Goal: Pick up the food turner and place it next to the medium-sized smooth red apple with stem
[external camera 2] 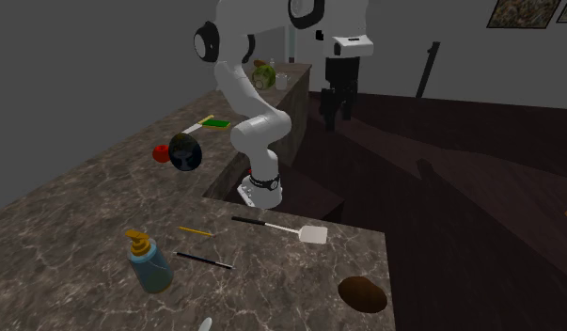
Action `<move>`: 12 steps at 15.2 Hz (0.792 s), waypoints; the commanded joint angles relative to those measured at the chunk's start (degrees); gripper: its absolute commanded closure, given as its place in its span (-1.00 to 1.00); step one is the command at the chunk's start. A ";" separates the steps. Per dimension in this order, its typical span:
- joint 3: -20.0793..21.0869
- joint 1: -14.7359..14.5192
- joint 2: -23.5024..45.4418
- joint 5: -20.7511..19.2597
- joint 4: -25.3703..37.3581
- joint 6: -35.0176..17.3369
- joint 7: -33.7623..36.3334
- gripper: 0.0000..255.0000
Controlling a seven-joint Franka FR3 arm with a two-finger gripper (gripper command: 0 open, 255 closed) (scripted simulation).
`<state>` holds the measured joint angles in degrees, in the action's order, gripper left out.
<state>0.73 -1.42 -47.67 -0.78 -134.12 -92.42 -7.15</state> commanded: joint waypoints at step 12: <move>-11.54 1.13 -3.34 -8.73 -17.06 -9.73 -17.55 -1.00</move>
<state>-9.73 -0.52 -50.68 -8.53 -149.60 -101.21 -23.00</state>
